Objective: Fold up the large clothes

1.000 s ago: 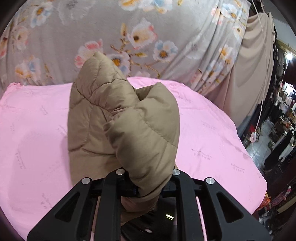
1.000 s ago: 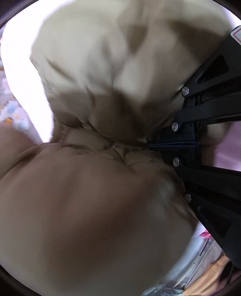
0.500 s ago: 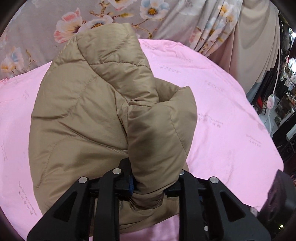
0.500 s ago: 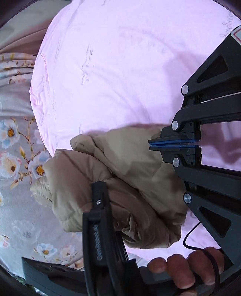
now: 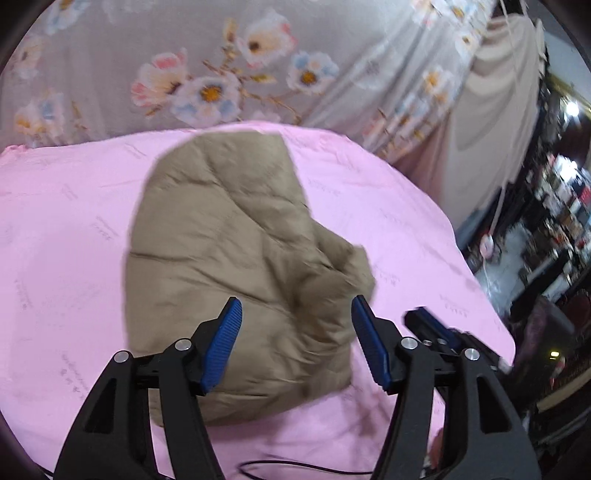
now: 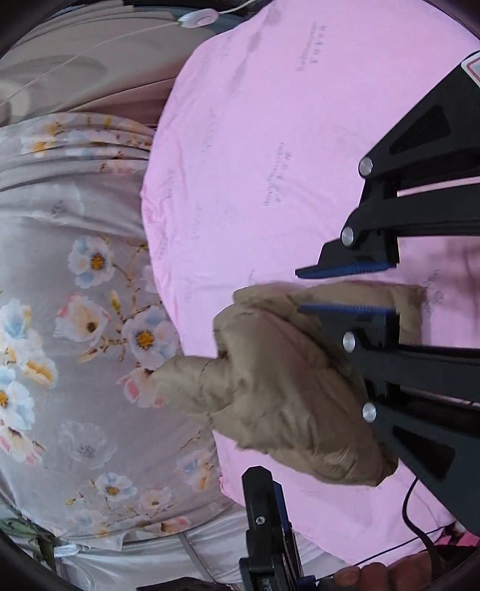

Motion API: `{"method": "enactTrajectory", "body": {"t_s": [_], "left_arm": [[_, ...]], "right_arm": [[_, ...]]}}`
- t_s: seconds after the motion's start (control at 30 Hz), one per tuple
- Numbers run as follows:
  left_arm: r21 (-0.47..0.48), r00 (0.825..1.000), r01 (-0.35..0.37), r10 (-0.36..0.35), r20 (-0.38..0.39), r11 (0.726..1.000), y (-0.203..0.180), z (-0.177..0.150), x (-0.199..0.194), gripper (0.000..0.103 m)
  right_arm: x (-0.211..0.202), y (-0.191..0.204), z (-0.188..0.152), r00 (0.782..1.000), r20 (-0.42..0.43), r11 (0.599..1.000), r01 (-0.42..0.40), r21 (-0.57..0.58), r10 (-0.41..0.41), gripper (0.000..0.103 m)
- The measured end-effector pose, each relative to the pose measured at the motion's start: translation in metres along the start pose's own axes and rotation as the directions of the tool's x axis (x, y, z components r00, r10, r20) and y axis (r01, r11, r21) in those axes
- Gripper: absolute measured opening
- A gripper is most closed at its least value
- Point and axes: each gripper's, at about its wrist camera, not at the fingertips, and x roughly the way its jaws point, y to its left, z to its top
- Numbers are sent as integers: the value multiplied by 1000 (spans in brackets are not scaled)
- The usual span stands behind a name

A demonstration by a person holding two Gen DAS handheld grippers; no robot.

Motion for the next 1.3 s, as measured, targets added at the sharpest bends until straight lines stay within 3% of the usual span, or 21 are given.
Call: {"method": "enactTrajectory", "body": {"t_s": [0.03,0.17,0.3,0.37,0.43,0.53,0.73,1.03,1.3], "left_arm": [[-23,999,-48,48,19,999,13,7,-6,60],[-104,977,-206,210,34,973,58,24,-10,60],[-145,962,-264,271,27,953,84,31,-6,60],[-143,961,-269,275,23,953,84,34,0,60],[-129,962,-269,272,9,955,81,33,10,60],[-98,961,-275,274,-20,956,73,27,28,60],[-51,949,-298,291,-120,953,64,4,77,61],[19,921,-377,376,-101,926,51,-16,102,65],[55,900,-424,427,-88,904,46,-28,123,67]], "right_arm": [[-6,9,9,999,31,1000,-6,-23,7,45],[-11,43,41,993,79,993,-86,-86,93,53],[3,76,51,993,44,980,-102,-170,111,54],[20,83,46,998,7,977,-65,-203,68,49],[40,76,38,997,-64,983,-51,-179,40,24],[54,52,24,988,-141,996,-70,-60,61,14],[65,20,-5,975,-221,999,-22,40,30,11],[89,21,-35,964,-263,999,33,3,-31,11],[103,16,-47,964,-266,1000,31,5,-29,11]]}}
